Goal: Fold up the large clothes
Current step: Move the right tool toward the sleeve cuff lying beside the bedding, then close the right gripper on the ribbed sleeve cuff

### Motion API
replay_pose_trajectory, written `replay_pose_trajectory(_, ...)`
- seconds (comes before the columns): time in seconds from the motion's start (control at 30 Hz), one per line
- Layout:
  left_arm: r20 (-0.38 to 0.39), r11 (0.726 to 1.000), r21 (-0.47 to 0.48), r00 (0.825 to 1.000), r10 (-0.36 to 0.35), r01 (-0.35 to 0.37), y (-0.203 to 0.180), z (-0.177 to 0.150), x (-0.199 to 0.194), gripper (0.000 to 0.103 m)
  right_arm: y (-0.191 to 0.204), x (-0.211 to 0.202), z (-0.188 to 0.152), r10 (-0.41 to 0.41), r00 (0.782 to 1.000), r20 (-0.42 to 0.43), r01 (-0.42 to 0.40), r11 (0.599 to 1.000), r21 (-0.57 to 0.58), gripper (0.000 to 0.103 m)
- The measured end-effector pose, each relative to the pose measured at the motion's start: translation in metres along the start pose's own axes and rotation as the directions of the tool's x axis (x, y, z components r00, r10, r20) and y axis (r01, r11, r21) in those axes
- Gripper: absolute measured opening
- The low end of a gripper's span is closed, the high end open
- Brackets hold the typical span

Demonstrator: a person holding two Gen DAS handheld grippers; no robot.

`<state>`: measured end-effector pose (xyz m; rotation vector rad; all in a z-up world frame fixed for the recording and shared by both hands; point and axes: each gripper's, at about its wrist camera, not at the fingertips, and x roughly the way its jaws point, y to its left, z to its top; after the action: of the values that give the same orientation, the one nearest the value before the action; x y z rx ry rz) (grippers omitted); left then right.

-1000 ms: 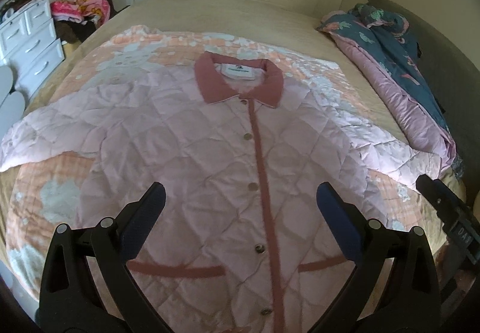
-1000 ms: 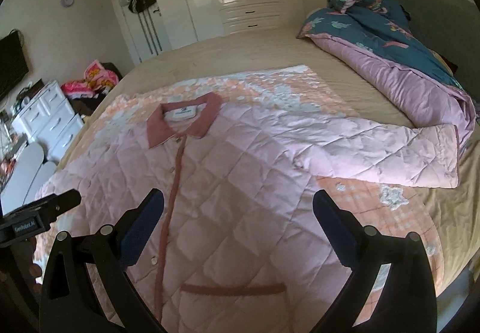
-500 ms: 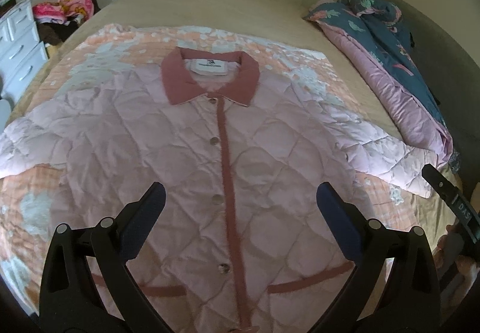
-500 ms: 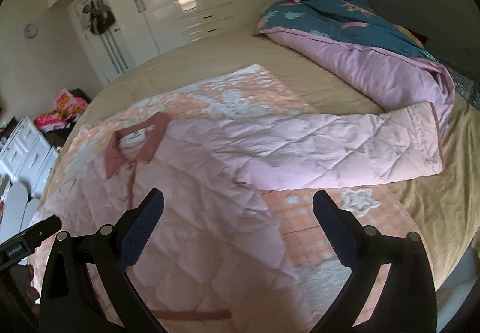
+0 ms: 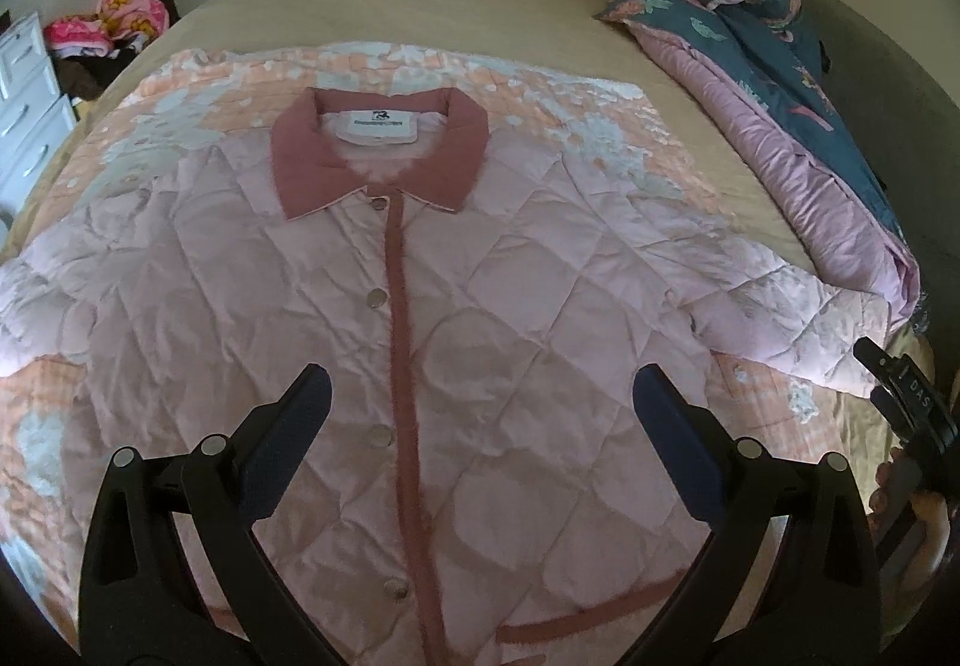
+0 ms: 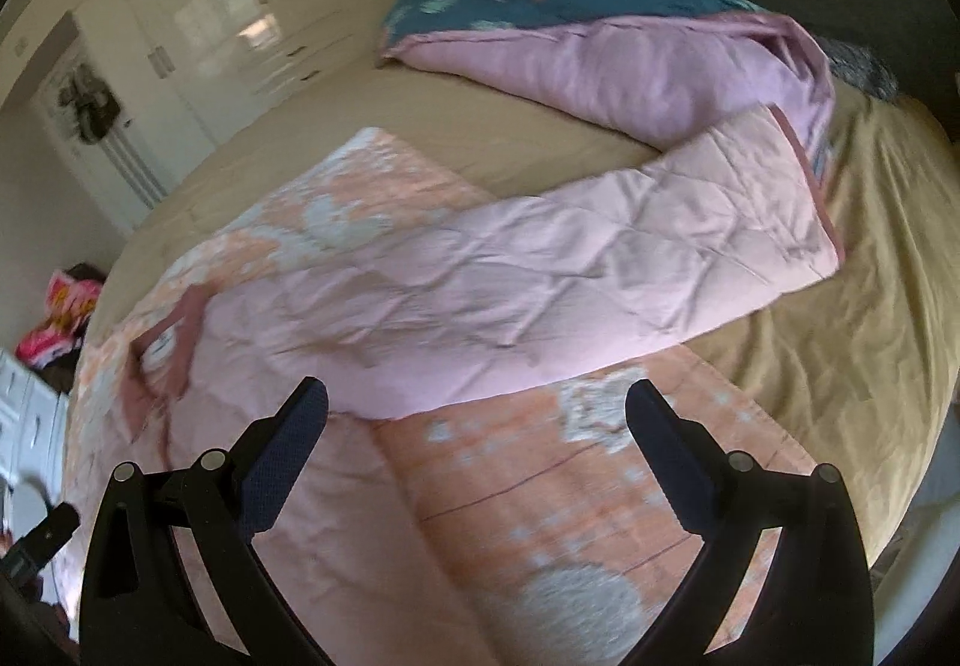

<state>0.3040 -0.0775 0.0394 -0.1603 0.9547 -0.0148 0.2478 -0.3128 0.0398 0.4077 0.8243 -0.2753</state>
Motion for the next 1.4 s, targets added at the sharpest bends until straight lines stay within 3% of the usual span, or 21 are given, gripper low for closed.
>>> replay_pose_trajectory(0.33,-0.032,1.0,0.013,0.999,0.0,0.0,-0.012,0.007,0.031,0.094,-0.05,0.035,0.014,-0.112,0.994,-0.012,0.112,0.991,0.078,0.099)
replay_pose_trajectory(0.5,-0.061,1.0,-0.006,0.998,-0.013,0.013,-0.012,0.01,0.047,0.094,-0.085,0.062,0.019,-0.157,0.985,-0.076,0.168,0.969,0.183,0.099)
replay_pose_trajectory(0.7,-0.048,0.999,0.024,0.998,0.045,-0.043,-0.008,0.009,0.056,0.094,-0.124,0.095,0.028,-0.134,0.984,-0.12,0.165,0.937,0.307,0.099)
replay_pose_trajectory(0.83,-0.049,0.997,0.021,0.996,0.075,-0.074,0.005,0.008,0.06,0.094,-0.149,0.113,0.031,-0.085,0.986,-0.142,0.138,0.894,0.427,0.099)
replay_pose_trajectory(1.07,-0.032,0.993,0.038,0.993,0.11,-0.108,0.018,0.014,0.061,0.094,-0.177,0.128,0.043,-0.057,0.995,-0.08,0.091,0.843,0.531,0.099)
replay_pose_trajectory(1.13,-0.027,0.992,0.039,0.993,0.118,-0.117,0.022,0.017,0.061,0.094,-0.183,0.125,0.046,-0.076,0.996,-0.052,0.092,0.832,0.547,0.08)
replay_pose_trajectory(1.17,-0.029,0.992,0.033,0.992,0.119,-0.118,0.024,0.018,0.06,0.094,-0.188,0.121,0.045,-0.084,0.995,-0.048,0.096,0.823,0.56,0.056)
replay_pose_trajectory(1.2,-0.031,0.993,0.023,0.993,0.117,-0.117,0.027,0.018,0.058,0.094,-0.192,0.118,0.044,-0.069,0.997,-0.037,0.078,0.812,0.578,0.043)
replay_pose_trajectory(1.27,-0.032,0.994,0.003,0.994,0.105,-0.105,0.031,0.019,0.053,0.094,-0.192,0.106,0.044,-0.028,1.0,0.003,0.021,0.813,0.582,0.029)
replay_pose_trajectory(1.4,0.001,0.995,0.014,0.996,0.095,-0.095,0.029,0.024,0.038,0.094,-0.16,0.065,0.062,-0.001,0.993,0.121,-0.052,0.901,0.432,0.019)
